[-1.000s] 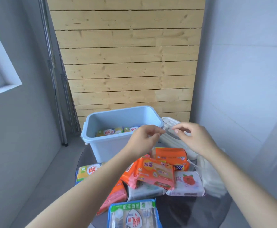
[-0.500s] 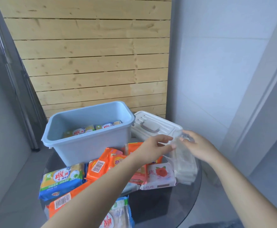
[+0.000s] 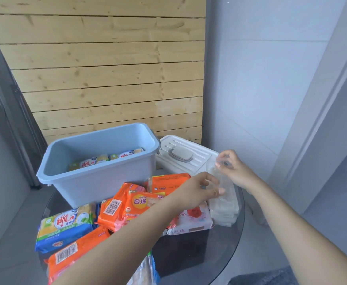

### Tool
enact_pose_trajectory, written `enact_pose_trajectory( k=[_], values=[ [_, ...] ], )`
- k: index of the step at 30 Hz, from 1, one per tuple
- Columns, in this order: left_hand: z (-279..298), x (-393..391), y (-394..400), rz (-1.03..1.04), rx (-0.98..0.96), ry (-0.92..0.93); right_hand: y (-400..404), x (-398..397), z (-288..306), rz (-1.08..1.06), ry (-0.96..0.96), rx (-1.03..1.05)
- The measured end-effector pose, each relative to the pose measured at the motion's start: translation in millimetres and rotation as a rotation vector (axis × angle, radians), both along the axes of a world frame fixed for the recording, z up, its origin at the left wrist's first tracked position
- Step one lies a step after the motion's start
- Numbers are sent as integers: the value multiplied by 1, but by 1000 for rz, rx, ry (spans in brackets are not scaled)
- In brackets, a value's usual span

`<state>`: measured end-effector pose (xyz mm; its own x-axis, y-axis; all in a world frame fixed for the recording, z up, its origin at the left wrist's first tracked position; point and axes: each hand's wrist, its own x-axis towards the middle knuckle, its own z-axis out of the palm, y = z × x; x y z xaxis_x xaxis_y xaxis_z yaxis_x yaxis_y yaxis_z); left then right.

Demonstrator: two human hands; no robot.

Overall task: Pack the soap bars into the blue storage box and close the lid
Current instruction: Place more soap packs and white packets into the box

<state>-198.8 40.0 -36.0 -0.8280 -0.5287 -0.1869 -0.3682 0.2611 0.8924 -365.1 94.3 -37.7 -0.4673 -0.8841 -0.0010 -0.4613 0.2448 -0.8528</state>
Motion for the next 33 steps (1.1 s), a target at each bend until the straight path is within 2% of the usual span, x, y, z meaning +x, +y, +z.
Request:
enact_pose_trajectory(
  k=[2,6,11,16,27,33],
  values=[
    [2,3,0,-54,18,34,-2,0,0,15,-18,-13],
    [-3,2,-5,-148,-133,5,-2,-4,-1,-1,12,-10],
    [-9,-5,-6,-30,-101,47,1,-9,-7,-34,-54,4],
    [-12,-13,-7,133,38,61,5,-16,-6,-66,-127,28],
    [-9,-40,-5,305,-12,66,18,-44,-10,-240,-226,87],
    [-15,-47,-5,349,-3,122,18,-48,-14,-250,-253,147]
  ],
)
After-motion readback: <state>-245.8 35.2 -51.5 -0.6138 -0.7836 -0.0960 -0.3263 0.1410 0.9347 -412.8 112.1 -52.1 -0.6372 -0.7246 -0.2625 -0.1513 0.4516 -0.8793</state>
